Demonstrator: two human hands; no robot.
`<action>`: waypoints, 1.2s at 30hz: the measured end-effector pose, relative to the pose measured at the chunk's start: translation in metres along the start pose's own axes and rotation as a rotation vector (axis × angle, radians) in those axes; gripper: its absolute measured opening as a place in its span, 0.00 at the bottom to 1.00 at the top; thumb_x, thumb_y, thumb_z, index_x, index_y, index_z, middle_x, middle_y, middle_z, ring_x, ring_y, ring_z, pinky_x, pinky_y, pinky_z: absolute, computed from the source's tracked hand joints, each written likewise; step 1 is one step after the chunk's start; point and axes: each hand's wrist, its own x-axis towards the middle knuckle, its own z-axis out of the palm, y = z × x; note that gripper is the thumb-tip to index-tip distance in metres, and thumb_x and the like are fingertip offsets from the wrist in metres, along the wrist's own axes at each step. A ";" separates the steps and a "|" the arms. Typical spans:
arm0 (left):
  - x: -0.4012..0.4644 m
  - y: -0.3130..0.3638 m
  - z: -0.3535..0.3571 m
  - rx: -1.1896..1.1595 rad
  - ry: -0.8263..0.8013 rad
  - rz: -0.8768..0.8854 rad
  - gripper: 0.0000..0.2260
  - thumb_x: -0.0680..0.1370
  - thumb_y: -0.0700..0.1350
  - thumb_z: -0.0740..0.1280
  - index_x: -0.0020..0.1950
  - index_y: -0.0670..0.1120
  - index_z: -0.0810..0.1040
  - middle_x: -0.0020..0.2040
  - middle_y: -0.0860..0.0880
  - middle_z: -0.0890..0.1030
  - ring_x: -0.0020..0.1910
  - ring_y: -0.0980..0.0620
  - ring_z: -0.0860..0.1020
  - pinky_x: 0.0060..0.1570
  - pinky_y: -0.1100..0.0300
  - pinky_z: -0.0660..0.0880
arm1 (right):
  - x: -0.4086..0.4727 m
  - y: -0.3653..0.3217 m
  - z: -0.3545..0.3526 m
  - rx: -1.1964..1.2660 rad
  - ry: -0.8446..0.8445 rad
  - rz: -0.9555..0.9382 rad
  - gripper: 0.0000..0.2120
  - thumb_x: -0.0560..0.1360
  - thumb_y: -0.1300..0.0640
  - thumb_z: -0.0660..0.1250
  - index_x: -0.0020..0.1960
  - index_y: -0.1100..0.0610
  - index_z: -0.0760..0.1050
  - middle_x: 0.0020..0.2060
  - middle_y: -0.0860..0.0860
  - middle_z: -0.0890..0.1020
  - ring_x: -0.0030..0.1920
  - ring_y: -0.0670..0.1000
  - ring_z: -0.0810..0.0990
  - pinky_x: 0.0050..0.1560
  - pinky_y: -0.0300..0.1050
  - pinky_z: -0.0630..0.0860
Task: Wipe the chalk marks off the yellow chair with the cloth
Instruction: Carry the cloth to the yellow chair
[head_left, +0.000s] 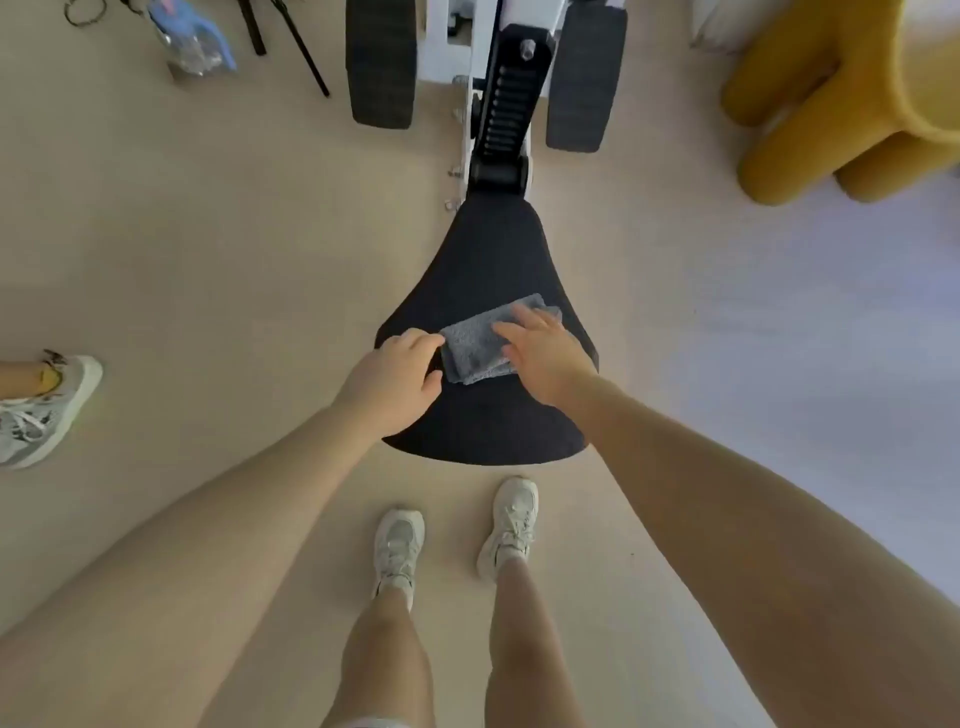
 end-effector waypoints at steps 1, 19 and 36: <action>0.006 -0.003 0.004 0.004 -0.012 -0.017 0.21 0.81 0.45 0.57 0.73 0.44 0.62 0.72 0.47 0.65 0.68 0.47 0.68 0.62 0.54 0.69 | 0.011 0.001 0.006 -0.064 -0.015 -0.024 0.21 0.81 0.58 0.55 0.73 0.50 0.59 0.75 0.53 0.55 0.74 0.57 0.52 0.72 0.56 0.55; -0.013 0.081 -0.067 -0.254 -0.333 0.301 0.28 0.72 0.51 0.71 0.70 0.54 0.64 0.67 0.55 0.68 0.61 0.58 0.69 0.61 0.60 0.71 | -0.123 0.002 -0.057 1.214 0.013 0.345 0.11 0.78 0.52 0.62 0.58 0.51 0.66 0.49 0.52 0.77 0.47 0.51 0.77 0.48 0.42 0.77; 0.047 0.364 -0.082 -0.320 -0.307 0.552 0.06 0.76 0.40 0.67 0.50 0.47 0.72 0.44 0.49 0.77 0.41 0.51 0.78 0.37 0.64 0.76 | -0.268 0.195 -0.150 0.795 0.624 0.324 0.07 0.77 0.62 0.62 0.54 0.62 0.67 0.39 0.52 0.74 0.37 0.52 0.72 0.30 0.33 0.66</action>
